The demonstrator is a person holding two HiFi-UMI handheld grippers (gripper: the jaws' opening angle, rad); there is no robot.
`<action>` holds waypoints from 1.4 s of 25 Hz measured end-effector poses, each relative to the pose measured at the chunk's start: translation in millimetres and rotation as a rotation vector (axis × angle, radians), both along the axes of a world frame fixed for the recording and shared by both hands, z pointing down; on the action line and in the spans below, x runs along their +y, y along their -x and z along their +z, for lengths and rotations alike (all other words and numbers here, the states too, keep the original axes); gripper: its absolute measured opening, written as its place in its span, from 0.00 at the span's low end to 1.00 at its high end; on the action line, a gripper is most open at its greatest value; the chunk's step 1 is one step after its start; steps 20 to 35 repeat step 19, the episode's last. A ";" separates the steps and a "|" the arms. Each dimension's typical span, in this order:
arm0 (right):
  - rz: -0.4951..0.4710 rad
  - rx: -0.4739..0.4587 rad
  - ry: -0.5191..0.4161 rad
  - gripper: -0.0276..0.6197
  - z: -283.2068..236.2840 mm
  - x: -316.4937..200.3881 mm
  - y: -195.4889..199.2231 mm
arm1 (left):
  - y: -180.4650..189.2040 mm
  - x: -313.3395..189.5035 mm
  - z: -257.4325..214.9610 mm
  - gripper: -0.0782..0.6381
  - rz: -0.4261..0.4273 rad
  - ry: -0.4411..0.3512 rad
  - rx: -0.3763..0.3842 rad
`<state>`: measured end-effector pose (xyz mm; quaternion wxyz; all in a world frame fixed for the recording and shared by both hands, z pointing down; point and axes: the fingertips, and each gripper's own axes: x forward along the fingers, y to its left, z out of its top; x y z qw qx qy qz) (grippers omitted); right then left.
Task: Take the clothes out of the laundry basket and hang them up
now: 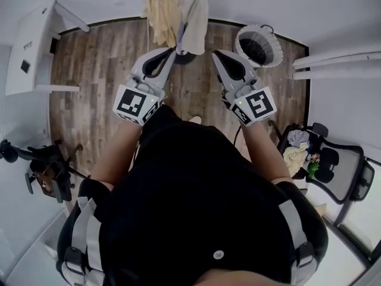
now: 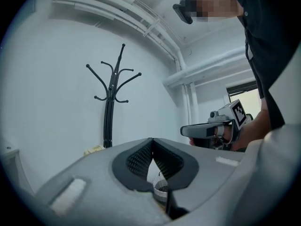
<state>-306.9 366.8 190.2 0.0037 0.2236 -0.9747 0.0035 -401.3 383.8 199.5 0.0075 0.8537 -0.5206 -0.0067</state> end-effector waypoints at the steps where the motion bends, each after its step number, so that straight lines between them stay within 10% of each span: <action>1: -0.013 0.001 -0.004 0.05 -1.4 3.8 0.2 | -1.2 3.0 -1.3 0.11 -0.005 -0.001 0.000; 35: -0.062 -0.022 0.050 0.05 6.3 15.2 2.8 | -9.7 15.1 6.9 0.11 -0.017 0.026 -0.002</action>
